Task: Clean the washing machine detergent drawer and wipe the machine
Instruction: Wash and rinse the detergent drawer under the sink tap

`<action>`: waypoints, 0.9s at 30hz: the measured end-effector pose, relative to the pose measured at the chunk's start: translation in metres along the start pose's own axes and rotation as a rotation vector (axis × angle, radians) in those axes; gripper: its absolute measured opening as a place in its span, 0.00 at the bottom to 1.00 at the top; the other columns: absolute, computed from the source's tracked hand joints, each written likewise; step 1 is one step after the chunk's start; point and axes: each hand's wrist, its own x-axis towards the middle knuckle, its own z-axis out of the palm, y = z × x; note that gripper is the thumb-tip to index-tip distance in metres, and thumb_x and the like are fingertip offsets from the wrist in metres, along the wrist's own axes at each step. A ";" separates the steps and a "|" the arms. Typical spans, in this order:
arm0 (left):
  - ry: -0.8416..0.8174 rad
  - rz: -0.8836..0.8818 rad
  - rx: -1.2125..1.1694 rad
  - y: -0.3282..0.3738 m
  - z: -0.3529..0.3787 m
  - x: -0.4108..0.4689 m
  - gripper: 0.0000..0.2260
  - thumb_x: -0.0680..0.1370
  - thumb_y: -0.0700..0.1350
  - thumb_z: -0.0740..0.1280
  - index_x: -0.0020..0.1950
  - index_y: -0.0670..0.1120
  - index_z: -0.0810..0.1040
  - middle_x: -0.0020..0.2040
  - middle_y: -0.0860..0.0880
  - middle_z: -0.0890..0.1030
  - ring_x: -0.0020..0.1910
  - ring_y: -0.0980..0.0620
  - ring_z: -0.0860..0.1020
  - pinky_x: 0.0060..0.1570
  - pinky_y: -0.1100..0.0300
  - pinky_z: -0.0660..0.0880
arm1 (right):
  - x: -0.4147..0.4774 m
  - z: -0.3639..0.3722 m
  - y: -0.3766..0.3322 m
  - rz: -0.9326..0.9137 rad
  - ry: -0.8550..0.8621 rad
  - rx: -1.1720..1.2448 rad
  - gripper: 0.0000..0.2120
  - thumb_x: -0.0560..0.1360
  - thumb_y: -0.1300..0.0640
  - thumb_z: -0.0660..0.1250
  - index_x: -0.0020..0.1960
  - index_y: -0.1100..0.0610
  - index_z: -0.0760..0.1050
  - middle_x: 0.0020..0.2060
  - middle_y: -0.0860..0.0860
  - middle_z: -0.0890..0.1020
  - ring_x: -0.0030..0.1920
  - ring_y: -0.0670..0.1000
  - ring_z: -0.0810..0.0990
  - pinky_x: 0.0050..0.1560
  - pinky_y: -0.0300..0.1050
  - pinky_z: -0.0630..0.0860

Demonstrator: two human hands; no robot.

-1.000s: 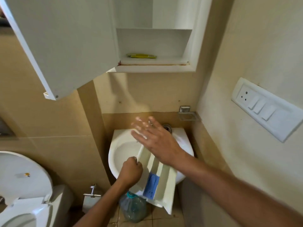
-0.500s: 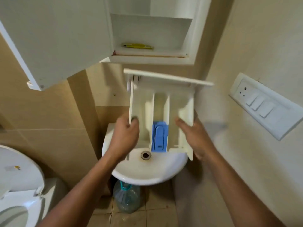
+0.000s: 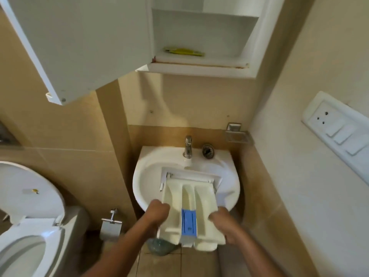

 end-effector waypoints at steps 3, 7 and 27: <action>0.132 0.214 -0.080 0.048 -0.007 -0.029 0.08 0.83 0.43 0.61 0.52 0.40 0.78 0.45 0.41 0.81 0.37 0.50 0.79 0.28 0.63 0.72 | -0.019 -0.032 -0.058 -0.197 0.120 0.017 0.11 0.79 0.63 0.61 0.58 0.60 0.77 0.47 0.55 0.84 0.48 0.55 0.82 0.51 0.50 0.79; 0.184 0.845 -0.334 0.116 -0.023 -0.090 0.10 0.85 0.46 0.60 0.51 0.47 0.80 0.38 0.51 0.82 0.35 0.55 0.81 0.34 0.64 0.77 | -0.083 -0.085 -0.133 -0.740 0.468 0.090 0.04 0.80 0.57 0.65 0.54 0.53 0.76 0.43 0.47 0.82 0.41 0.44 0.80 0.45 0.39 0.74; 0.241 0.729 -0.164 0.132 -0.024 -0.070 0.13 0.82 0.42 0.59 0.37 0.45 0.70 0.28 0.53 0.70 0.25 0.58 0.68 0.25 0.62 0.65 | -0.057 -0.088 -0.143 -0.764 0.534 -0.007 0.15 0.75 0.58 0.64 0.61 0.50 0.75 0.50 0.44 0.82 0.51 0.47 0.81 0.53 0.41 0.75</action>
